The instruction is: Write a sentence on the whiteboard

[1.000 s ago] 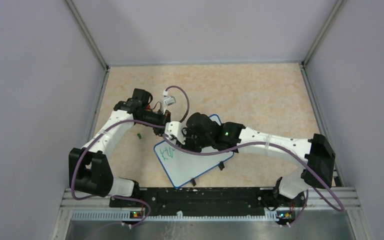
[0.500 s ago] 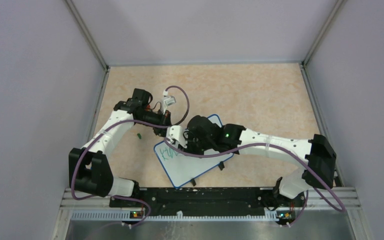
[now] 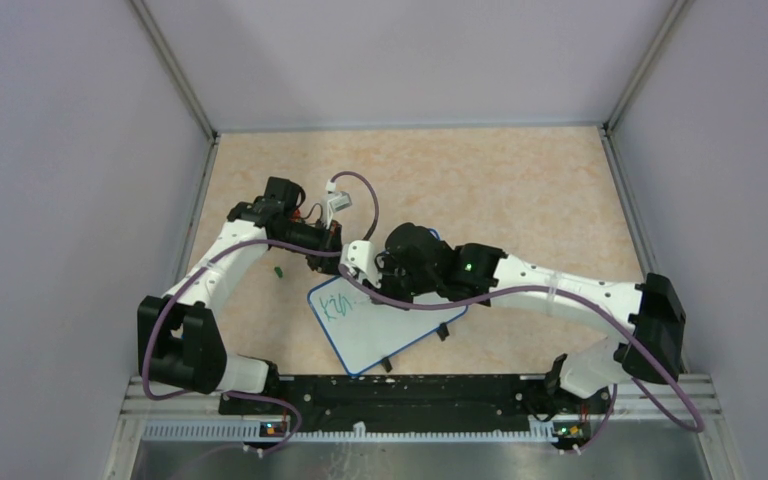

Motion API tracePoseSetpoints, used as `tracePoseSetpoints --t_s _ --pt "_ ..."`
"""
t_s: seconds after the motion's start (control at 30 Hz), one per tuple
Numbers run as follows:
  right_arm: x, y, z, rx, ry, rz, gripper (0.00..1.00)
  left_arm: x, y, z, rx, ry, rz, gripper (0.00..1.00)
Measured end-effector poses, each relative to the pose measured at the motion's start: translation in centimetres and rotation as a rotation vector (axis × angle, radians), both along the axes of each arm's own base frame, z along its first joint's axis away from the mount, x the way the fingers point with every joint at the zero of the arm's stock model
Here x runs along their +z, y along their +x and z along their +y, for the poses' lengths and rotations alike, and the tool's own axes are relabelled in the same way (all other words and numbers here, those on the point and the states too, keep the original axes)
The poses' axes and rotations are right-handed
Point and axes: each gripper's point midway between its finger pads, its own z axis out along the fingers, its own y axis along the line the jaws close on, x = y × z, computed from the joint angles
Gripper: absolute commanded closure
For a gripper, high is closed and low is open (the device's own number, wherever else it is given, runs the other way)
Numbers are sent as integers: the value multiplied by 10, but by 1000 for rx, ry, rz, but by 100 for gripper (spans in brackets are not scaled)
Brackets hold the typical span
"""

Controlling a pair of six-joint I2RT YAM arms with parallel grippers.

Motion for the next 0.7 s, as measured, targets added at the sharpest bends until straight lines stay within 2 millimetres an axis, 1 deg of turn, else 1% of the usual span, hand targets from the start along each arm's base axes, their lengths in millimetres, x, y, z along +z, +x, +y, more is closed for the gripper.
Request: tracePoseSetpoints --t_s 0.43,0.7 --pt "0 9 -1 -37 -6 -30 100 0 0 0 0 0 0 100" --pt "-10 14 1 -55 -28 -35 100 0 0 0 0 1 -1 100"
